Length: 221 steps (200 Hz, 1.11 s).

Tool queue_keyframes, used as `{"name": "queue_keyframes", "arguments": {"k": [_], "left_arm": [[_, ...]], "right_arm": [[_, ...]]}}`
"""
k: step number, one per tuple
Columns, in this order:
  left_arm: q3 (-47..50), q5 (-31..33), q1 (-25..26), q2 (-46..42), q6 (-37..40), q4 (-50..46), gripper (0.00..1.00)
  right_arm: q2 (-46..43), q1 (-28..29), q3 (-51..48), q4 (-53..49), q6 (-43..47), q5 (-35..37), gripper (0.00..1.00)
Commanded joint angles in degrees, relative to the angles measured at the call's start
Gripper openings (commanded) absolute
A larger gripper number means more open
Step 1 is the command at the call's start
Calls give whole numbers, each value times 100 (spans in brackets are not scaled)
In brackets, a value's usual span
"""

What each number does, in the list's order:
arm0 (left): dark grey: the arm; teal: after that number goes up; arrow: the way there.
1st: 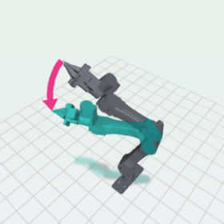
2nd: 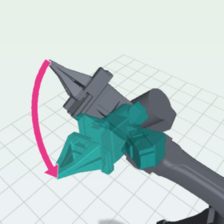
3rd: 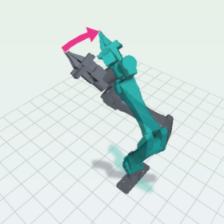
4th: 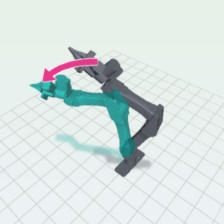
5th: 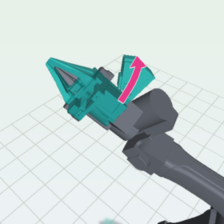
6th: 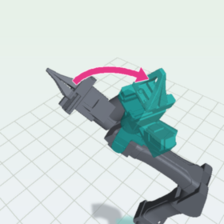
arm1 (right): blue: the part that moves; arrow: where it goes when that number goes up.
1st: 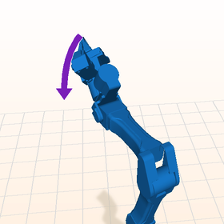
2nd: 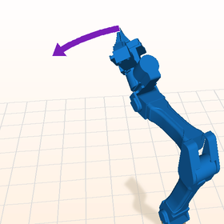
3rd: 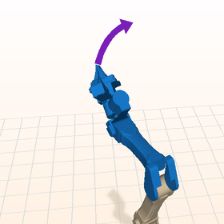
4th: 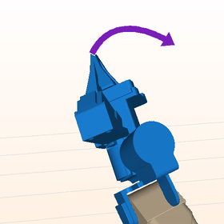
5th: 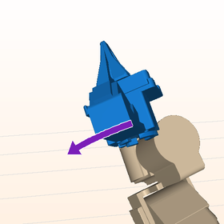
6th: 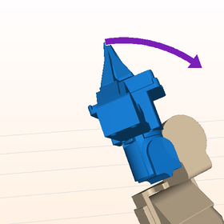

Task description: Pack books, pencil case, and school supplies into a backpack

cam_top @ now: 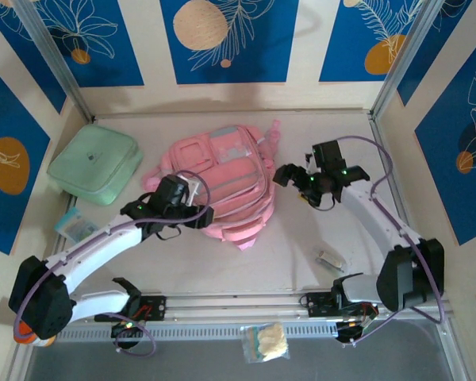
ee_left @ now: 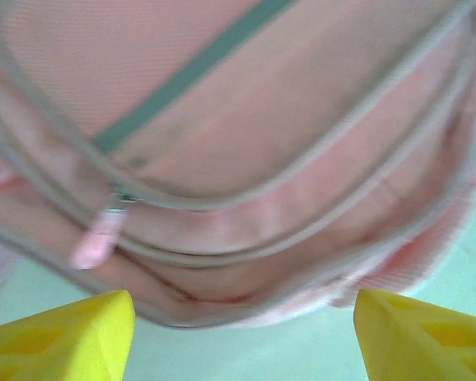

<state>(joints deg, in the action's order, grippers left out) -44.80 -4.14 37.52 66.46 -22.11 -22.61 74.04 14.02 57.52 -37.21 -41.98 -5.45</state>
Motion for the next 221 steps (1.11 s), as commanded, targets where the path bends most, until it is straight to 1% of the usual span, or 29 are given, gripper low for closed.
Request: {"name": "queue_keyframes", "arguments": {"k": [1, 20, 32, 66, 85, 101, 125, 138, 153, 172, 193, 221], "left_arm": [[145, -146, 515, -53, -782, 549, 76], [331, 0, 914, 39, -1255, 1098, 81], [439, 35, 1125, 118, -1520, 1422, 84], [425, 451, 1678, 332, -1684, 1710, 90], [385, 804, 1834, 376, -1762, 1641, 94], [418, 889, 1881, 376, -1825, 1745, 99], [394, 862, 1913, 441, -1801, 1840, 99], [358, 900, 1909, 482, -1788, 1823, 99], [338, 900, 1904, 546, -1797, 1856, 99], [272, 923, 1908, 647, -1797, 1815, 100], [259, 982, 1905, 764, -1797, 1902, 99], [180, 951, 1908, 986, -1738, 2085, 99]], "right_arm": [[-407, -53, -466, -969, -275, 832, 99], [-794, 93, -889, -1268, -577, 1014, 99], [-1081, 294, -1126, -1439, -839, 1057, 99], [-1638, 1244, -1797, -1681, -1633, 1280, 99], [-1674, 1650, -2173, -1483, -1954, 1221, 99], [-1608, 1923, -2433, -1107, -2128, 1127, 99], [-1275, 2006, -2511, -904, -2065, 1207, 99], [-1105, 1944, -2541, -745, -1960, 1225, 99], [-939, 1678, -2524, -652, -1777, 1151, 99], [-908, 1428, -2411, -579, -1479, 1299, 99], [-832, 860, -2277, -501, -1021, 1249, 99], [-670, -68, -2064, -381, -341, 1178, 99]]}}
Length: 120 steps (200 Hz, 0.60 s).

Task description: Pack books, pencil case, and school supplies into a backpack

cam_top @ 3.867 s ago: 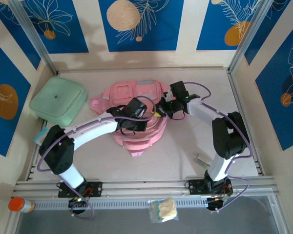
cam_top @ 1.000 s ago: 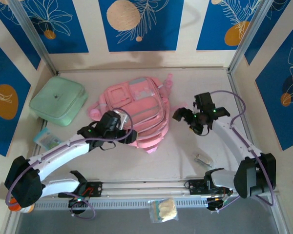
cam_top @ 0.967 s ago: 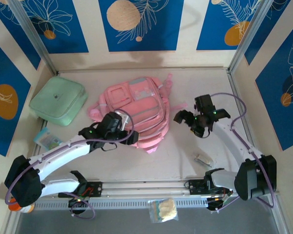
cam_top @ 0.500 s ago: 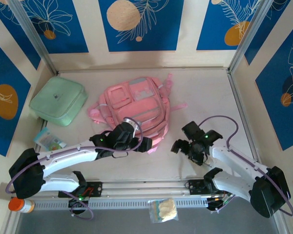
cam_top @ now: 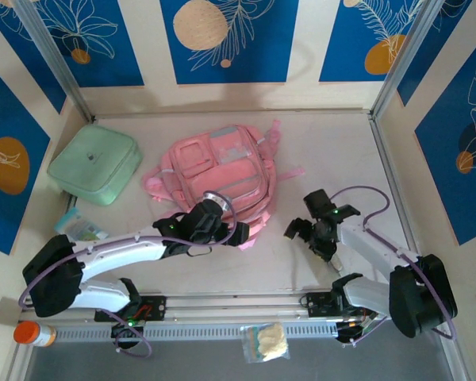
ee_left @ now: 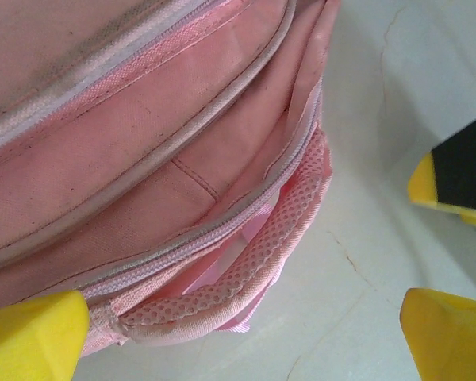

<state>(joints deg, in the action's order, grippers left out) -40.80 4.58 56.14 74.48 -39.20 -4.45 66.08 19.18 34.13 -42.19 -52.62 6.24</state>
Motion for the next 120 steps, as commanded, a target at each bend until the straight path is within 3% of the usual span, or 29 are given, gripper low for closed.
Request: {"name": "queue_keyframes", "arguments": {"k": [1, 21, 47, 86, 120], "left_arm": [[-232, 79, 46, 196, -19, 269, 99], [-371, 87, 45, 419, 18, 261, 99], [-398, 43, 46, 547, 18, 426, 99], [-406, -12, 45, 530, 33, 473, 99], [-429, -73, 46, 541, 114, 472, 99]], "right_arm": [[134, -609, 285, 116, 747, 18, 99], [216, -1123, 444, 114, 1131, 72, 99], [313, -1771, 598, 38, 1374, -611, 99], [-4, -1979, 665, -827, 1025, 296, 99], [-145, -1833, 410, -866, 537, 850, 99]]}}
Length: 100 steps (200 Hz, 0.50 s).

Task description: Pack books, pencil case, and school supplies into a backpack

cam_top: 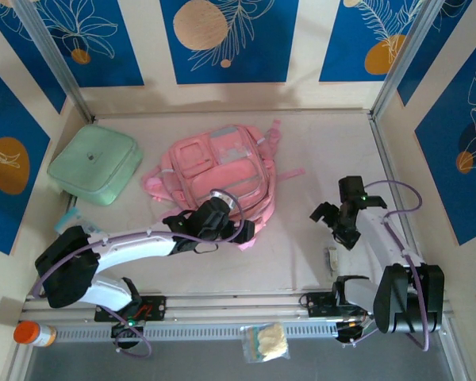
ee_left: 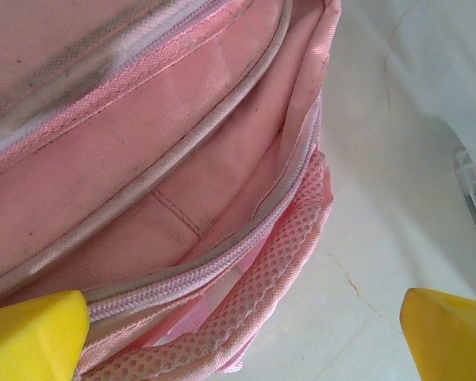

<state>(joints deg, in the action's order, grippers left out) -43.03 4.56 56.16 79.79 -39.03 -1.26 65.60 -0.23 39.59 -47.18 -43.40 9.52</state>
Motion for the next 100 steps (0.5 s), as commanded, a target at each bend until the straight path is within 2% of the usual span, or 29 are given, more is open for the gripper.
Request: {"name": "queue_keyframes", "arguments": {"k": [1, 37, 53, 71, 100], "left_arm": [[-206, -74, 44, 10, 101, 152, 99], [-177, -139, 48, -40, 170, 100, 99], [-72, 24, 44, -114, 112, 135, 100], [135, 89, 44, -230, 41, 353, 99], [179, 72, 42, -309, 18, 286, 99]], "right_arm": [[-94, 118, -127, -374, -391, 545, 99], [134, 385, -45, -704, -978, 1175, 99], [161, 636, -191, -553, -1202, 1404, 99], [224, 748, -84, -661, -1327, 1467, 99], [407, 932, -145, -678, -1542, 1184, 99]]}}
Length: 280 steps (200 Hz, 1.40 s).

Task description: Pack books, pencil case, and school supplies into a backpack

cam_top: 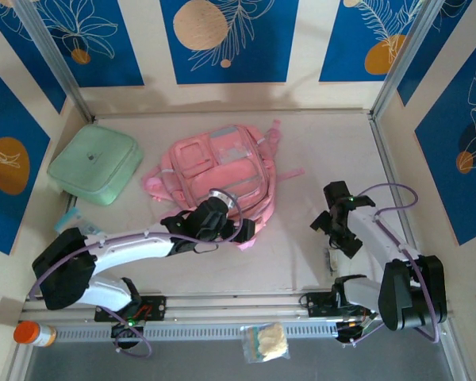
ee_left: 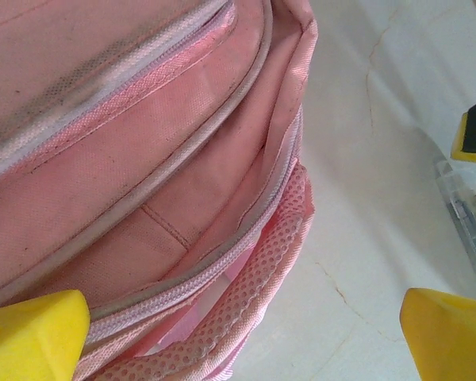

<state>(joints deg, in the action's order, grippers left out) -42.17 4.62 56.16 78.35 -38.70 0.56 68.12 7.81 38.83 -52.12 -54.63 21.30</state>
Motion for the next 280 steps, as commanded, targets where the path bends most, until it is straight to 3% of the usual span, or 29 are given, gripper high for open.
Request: {"name": "queue_keyframes", "arguments": {"k": [1, 94, 138, 184, 248, 280], "left_arm": [[99, 65, 43, -168, -19, 104, 99], [437, 107, 44, -348, -94, 199, 100], [526, 129, 36, -425, -54, 208, 99], [481, 152, 35, -544, 28, 75, 99], [293, -70, 36, -240, 60, 172, 99], [288, -1, 35, -214, 55, 138, 99]], "right_arm": [[170, 134, -69, -189, -449, -7, 99], [375, 1184, -57, -295, -1647, -157, 99], [552, 1327, 353, -640, -1617, -351, 99], [544, 1174, 179, -1097, -1427, -237, 99], [1273, 314, 458, -673, -600, -47, 99], [1463, 120, 473, -497, -389, -286, 99]]}}
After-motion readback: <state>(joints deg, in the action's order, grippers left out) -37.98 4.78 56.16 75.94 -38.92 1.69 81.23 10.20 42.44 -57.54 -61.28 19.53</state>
